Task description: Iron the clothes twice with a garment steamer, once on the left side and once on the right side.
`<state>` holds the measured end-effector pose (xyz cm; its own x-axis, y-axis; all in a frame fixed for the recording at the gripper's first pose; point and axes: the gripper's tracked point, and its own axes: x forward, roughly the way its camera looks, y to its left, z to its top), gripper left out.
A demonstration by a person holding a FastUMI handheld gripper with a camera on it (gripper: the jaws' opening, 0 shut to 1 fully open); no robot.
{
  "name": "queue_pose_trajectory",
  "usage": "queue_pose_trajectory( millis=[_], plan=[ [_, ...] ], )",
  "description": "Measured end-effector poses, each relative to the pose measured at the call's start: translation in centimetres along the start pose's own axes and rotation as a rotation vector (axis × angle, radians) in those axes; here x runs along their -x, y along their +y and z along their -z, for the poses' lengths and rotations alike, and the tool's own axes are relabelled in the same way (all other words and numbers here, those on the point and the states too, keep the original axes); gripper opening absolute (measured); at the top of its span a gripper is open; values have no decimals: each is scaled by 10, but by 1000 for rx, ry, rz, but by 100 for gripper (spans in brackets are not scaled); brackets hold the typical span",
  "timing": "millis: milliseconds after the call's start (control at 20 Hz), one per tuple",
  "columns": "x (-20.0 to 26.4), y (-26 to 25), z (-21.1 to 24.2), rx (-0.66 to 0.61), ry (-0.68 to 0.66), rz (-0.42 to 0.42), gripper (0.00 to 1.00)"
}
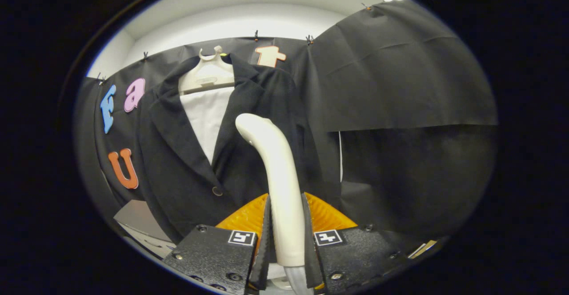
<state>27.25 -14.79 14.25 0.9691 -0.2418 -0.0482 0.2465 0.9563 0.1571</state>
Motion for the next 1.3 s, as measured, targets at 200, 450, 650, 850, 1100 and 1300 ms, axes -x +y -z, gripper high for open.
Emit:
queue_pose_trajectory(
  millis=[200, 450, 650, 850, 1100, 1300],
  plan=[
    [1, -5, 24, 2, 26, 27, 35],
    [3, -14, 55, 13, 66, 70, 35],
    [4, -22, 74, 14, 94, 95, 35],
    [5, -23, 93, 14, 117, 105, 35],
    [7, -22, 115, 12, 150, 107, 35],
    [6, -23, 132, 20, 172, 112, 35]
  ],
)
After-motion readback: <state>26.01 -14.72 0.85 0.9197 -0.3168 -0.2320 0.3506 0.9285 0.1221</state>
